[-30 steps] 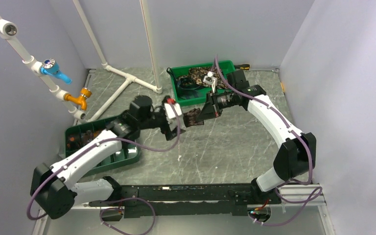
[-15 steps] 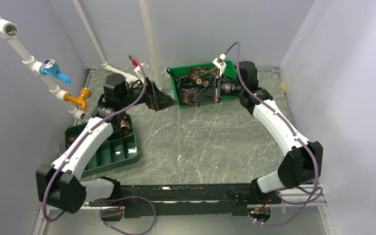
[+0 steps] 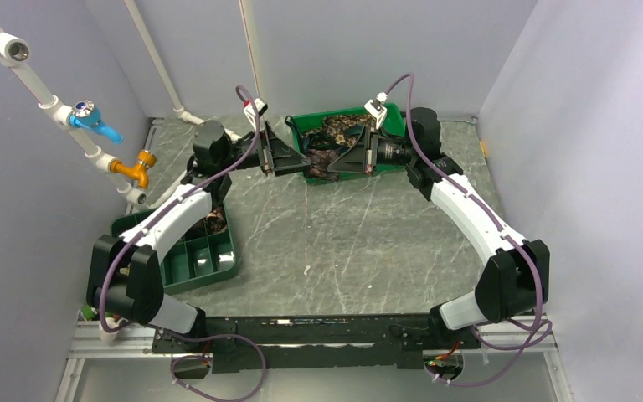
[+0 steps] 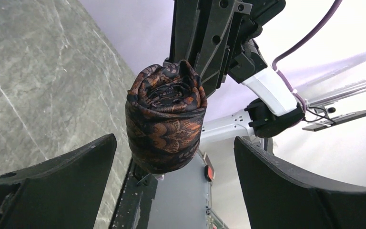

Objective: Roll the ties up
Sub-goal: Place the tie in the storage box.

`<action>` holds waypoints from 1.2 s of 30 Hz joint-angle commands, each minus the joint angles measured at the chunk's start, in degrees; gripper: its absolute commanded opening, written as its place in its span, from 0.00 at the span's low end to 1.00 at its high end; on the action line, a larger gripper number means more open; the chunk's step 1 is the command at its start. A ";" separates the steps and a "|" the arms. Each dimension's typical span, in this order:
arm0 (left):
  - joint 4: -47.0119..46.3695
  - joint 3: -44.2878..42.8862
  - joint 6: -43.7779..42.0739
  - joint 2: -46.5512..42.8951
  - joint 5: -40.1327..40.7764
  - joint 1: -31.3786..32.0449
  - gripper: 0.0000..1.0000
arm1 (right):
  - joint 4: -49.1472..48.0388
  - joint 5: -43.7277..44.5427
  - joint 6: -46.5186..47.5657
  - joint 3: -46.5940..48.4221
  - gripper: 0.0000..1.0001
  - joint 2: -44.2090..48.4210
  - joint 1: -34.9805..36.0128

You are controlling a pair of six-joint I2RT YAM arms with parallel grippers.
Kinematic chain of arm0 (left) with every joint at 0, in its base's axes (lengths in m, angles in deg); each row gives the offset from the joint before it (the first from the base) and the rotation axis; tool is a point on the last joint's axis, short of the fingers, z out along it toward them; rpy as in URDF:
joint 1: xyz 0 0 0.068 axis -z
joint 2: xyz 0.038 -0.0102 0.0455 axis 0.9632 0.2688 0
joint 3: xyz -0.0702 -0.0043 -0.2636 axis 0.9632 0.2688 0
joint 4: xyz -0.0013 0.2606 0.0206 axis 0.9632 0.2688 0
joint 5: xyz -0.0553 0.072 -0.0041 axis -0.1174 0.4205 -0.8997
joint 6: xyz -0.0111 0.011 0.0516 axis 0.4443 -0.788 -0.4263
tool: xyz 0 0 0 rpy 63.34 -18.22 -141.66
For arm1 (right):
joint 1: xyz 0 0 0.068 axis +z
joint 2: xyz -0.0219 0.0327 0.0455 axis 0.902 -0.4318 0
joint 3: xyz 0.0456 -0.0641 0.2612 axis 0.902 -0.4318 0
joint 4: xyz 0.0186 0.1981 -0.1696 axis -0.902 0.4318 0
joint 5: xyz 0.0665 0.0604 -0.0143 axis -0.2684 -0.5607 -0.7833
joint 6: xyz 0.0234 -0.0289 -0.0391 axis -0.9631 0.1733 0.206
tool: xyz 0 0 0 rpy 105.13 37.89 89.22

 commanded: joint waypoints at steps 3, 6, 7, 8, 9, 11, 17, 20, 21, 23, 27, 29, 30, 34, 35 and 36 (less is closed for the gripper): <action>-4.01 -1.87 4.31 1.51 -1.32 2.14 0.99 | -4.22 -2.48 -1.61 0.60 0.00 -0.67 0.13; -4.06 -2.12 4.78 2.28 -0.51 2.96 0.94 | -3.76 -2.53 -1.19 0.71 0.00 -0.89 0.13; -4.29 -2.33 4.91 2.63 -0.37 3.23 0.91 | -3.60 -2.51 -1.16 0.69 0.00 -0.85 0.13; -4.76 -2.59 5.15 2.98 -0.31 3.51 0.89 | -3.49 -2.46 -1.16 0.61 0.00 -0.86 0.08; -5.24 -2.77 5.48 3.36 -0.26 3.78 0.87 | -3.39 -2.43 -1.03 0.52 0.00 -0.81 0.08; -6.66 -3.09 6.41 4.11 -0.17 4.39 0.84 | -3.35 -2.41 -0.94 0.50 0.00 -0.66 0.06; -8.68 -3.28 7.78 6.31 0.64 5.18 0.66 | -2.64 -2.12 -0.38 -0.22 0.00 0.02 0.09; -9.97 -4.35 8.19 7.19 0.67 5.45 0.61 | -2.19 -1.99 -0.24 -0.20 0.00 0.11 0.13; -10.14 -4.86 8.22 7.57 0.50 5.63 0.61 | -2.01 -1.86 -0.11 -0.17 0.00 0.03 0.11; -10.51 -5.44 8.37 7.93 0.44 6.00 0.64 | -1.84 -1.78 -0.02 0.08 0.00 -0.18 0.09; -11.22 -5.50 8.96 8.18 0.73 6.49 0.67 | -1.39 -1.73 0.31 0.53 0.00 -0.33 0.08; -11.36 -5.44 9.07 8.24 0.87 6.59 0.66 | -1.20 -1.57 0.53 0.60 0.00 -0.38 0.10; -11.36 -5.50 9.08 8.26 0.85 6.59 0.65 | -1.16 -1.61 0.56 0.60 0.00 -0.38 0.09; -12.09 -5.85 9.19 8.49 0.83 6.51 0.49 | -0.95 -1.50 0.71 0.63 0.00 -0.44 0.06; -12.30 -5.98 9.19 8.60 0.87 6.55 0.45 | -1.01 -1.51 0.67 0.61 0.00 -0.51 0.06; -12.67 -6.03 9.19 8.57 0.92 6.58 0.40 | -0.77 -1.46 0.73 0.56 0.00 -0.57 0.12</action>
